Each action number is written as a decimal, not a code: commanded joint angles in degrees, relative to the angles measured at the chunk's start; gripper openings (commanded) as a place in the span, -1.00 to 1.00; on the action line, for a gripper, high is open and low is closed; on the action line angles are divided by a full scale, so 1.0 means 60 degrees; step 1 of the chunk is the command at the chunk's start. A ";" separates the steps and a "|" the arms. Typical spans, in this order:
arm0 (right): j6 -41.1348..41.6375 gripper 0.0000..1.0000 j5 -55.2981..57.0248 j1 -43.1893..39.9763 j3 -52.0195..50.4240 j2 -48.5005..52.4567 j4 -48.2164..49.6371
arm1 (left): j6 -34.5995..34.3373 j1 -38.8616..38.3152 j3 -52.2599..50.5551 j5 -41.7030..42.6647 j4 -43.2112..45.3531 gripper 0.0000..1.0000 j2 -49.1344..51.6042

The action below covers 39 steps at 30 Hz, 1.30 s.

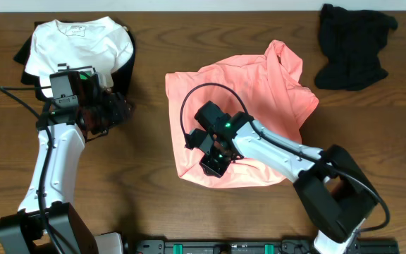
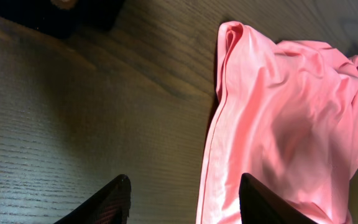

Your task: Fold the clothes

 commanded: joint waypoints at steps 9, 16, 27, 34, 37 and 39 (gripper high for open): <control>0.0444 -0.94 -0.0095 0.0087 0.0401 0.0080 -0.0586 | -0.0055 0.0036 0.0084 0.0098 -0.0011 0.13 -0.0204; 0.0106 -0.96 -0.0699 0.0488 0.1271 -0.0273 -0.1475 | -0.0051 0.0036 0.0084 0.0095 -0.0011 0.13 -0.0204; 0.0084 -0.96 -0.1056 0.2342 0.1304 -0.0295 -0.2703 | -0.0011 0.0036 0.0084 0.0058 -0.0011 0.14 -0.0204; 0.0153 0.30 -0.1045 0.2922 0.1311 -0.0295 -0.3118 | -0.0015 0.0036 0.0084 -0.0127 -0.0011 0.14 -0.0204; 0.0404 0.35 -0.0951 0.2816 0.1450 -0.0295 -0.3031 | -0.0015 0.0036 0.0084 -0.0127 0.0000 0.14 -0.0204; 0.0415 0.35 -0.0849 0.2637 0.1727 -0.0295 -0.3034 | -0.0011 0.0036 0.0084 -0.0153 0.0000 0.14 -0.0204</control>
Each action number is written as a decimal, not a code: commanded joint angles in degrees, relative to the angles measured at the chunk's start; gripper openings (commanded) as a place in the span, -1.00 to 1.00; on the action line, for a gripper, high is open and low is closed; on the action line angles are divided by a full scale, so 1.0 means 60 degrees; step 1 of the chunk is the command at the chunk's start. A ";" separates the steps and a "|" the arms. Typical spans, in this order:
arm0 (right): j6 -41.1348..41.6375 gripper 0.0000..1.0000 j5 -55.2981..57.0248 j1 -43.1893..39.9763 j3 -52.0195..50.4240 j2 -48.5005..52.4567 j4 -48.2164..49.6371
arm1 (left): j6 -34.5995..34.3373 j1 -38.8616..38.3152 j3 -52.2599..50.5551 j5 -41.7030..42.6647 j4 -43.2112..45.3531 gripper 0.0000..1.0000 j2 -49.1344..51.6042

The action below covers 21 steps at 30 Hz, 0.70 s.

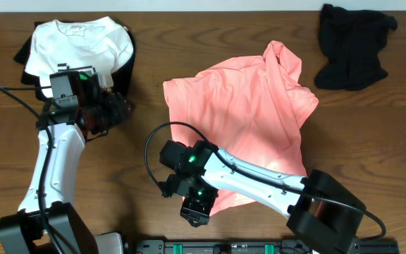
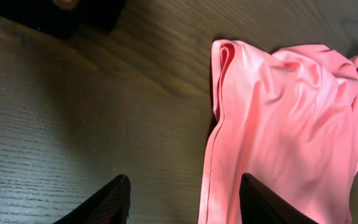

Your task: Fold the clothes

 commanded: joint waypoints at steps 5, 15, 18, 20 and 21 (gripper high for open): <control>0.0579 0.41 0.1428 -0.1111 0.1931 -0.0186 0.0044 | 0.0055 0.0022 0.0084 -0.0102 0.0229 0.14 -0.0200; 0.0674 0.75 0.3399 -0.4040 0.3417 -0.0182 0.1541 | 0.0812 -0.1424 0.0084 -0.0219 0.2874 0.14 0.0022; 0.0678 0.77 0.3381 -0.4783 0.3421 -0.0186 0.1665 | 0.0812 -0.2102 0.0084 -0.0976 0.3821 0.14 0.0528; 0.0678 0.78 0.3293 -0.5067 0.3421 -0.0186 0.1636 | 0.0812 -0.2382 0.0084 -0.1126 0.4411 0.14 0.1053; 0.0678 0.78 0.3191 -0.5162 0.3421 -0.0186 0.1621 | 0.0801 -0.2463 0.0084 -0.1122 0.4717 0.14 0.1355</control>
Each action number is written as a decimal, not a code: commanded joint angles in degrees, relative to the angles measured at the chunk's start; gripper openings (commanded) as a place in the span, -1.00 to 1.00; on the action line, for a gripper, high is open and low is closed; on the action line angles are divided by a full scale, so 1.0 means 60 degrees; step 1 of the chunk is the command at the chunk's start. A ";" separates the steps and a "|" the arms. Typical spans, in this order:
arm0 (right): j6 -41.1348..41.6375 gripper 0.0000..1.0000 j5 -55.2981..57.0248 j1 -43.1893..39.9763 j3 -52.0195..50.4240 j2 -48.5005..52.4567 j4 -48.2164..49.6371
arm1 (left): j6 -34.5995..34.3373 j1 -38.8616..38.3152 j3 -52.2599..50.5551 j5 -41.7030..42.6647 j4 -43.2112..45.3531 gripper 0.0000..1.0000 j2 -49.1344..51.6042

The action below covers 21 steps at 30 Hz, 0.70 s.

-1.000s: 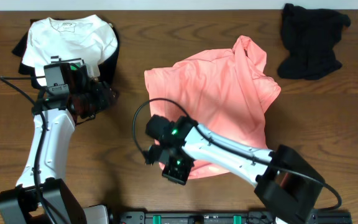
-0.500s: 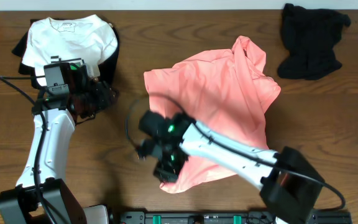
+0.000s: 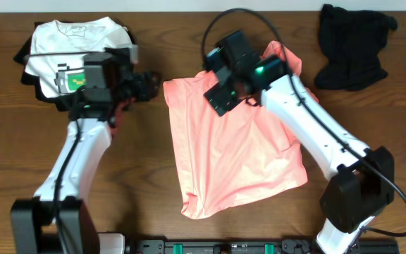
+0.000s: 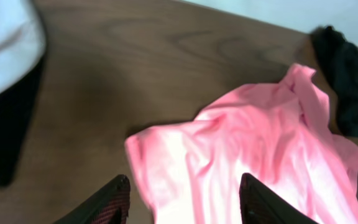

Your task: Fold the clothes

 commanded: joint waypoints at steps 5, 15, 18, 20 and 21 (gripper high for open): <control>0.0127 0.79 -0.0131 -0.0368 0.0098 -0.0164 -0.0109 | -0.0040 -0.0372 0.0182 -0.0550 0.1872 0.14 0.2616; 0.0131 0.80 -0.0313 -0.0339 0.0098 -0.0164 -0.0102 | -0.0095 -0.0368 0.0852 -0.0561 0.2295 0.14 0.3996; 0.0175 0.80 -0.0379 -0.0339 0.0098 -0.0164 -0.0113 | -0.0095 -0.0368 0.0856 -0.0557 0.2401 0.14 0.4156; 0.0208 0.80 -0.0419 -0.0335 0.0098 -0.0164 -0.0117 | -0.0098 -0.0375 0.0856 -0.0554 0.2441 0.14 0.4262; 0.0208 0.80 -0.0444 -0.0331 0.0098 -0.0164 -0.0117 | -0.0095 -0.0386 0.0856 -0.0550 0.2459 0.14 0.4335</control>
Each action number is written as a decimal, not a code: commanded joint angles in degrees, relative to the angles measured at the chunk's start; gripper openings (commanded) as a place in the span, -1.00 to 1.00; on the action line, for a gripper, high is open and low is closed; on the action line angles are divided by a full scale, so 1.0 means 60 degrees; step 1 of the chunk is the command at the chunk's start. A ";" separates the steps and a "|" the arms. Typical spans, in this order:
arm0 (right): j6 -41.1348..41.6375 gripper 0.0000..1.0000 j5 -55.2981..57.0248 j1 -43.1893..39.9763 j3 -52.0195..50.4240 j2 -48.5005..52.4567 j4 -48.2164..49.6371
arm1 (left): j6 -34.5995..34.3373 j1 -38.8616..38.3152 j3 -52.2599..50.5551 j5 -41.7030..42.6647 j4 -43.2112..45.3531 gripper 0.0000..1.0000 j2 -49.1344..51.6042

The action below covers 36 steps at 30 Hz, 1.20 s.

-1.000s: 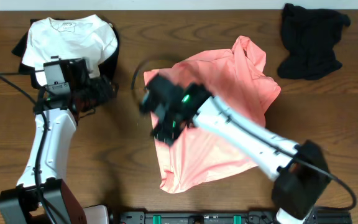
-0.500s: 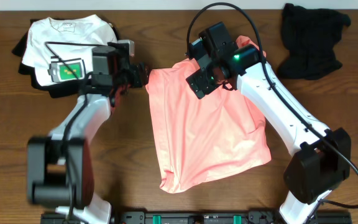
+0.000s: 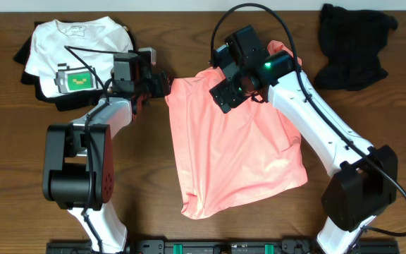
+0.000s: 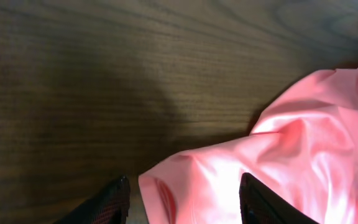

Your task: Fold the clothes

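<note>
The pink shirt point(image 3: 238, 148) lies spread lengthwise at mid-table, its hem toward the front. My left gripper point(image 3: 162, 86) is at the shirt's far left corner. In the left wrist view my left gripper point(image 4: 182, 208) is open, and that pink shirt corner point(image 4: 191, 180) lies between the two dark fingertips point(image 4: 114, 202). My right gripper point(image 3: 225, 97) sits over the shirt's far edge beside the bunched collar end point(image 3: 284, 56). Its jaws do not show well enough to judge.
A folded white shirt point(image 3: 83, 39) rests on a black garment point(image 3: 122, 67) at the far left. A crumpled black garment point(image 3: 351, 46) lies at the far right. The right arm point(image 3: 316, 134) runs across the shirt's right side.
My left gripper has moved right and down to the shirt's far left corner, which now lies between its open fingers. The right gripper and the shirt have barely shifted.
At first the shirt lay bunched, with the right gripper on its front part and the left gripper idle by the white shirt. Then the right gripper was at the front hem. Later the shirt lay long and flat, the right gripper at its far edge. Now the left is at the corner.
</note>
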 commanded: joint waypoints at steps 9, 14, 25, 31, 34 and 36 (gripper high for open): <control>0.0175 0.78 -0.0208 0.0025 0.0098 -0.0164 -0.0117 | -0.0055 0.0015 0.0149 -0.0109 0.0135 0.12 0.0656; 0.0178 0.75 -0.0208 0.0029 0.0098 -0.0164 -0.0193 | -0.0062 -0.0259 0.0149 -0.0040 0.0266 -0.13 0.0659; 0.0171 0.69 -0.0204 0.0025 0.0098 -0.0200 -0.0696 | -0.0055 -0.0703 0.0149 -0.0914 0.0127 -0.49 0.0663; 0.0171 0.70 -0.0204 0.0025 0.0098 -0.0200 -0.0681 | -0.0117 -0.0448 0.0149 -0.1359 0.0288 -0.88 0.0663; 0.0171 0.70 -0.0204 0.0025 0.0098 -0.0200 -0.0688 | -0.0244 -0.0302 0.0149 -0.1756 0.0652 -0.88 0.0663; 0.0171 0.70 -0.0200 0.0025 0.0098 -0.0200 -0.0681 | -0.0280 -0.0178 0.0157 -0.1803 0.0933 -0.88 0.0641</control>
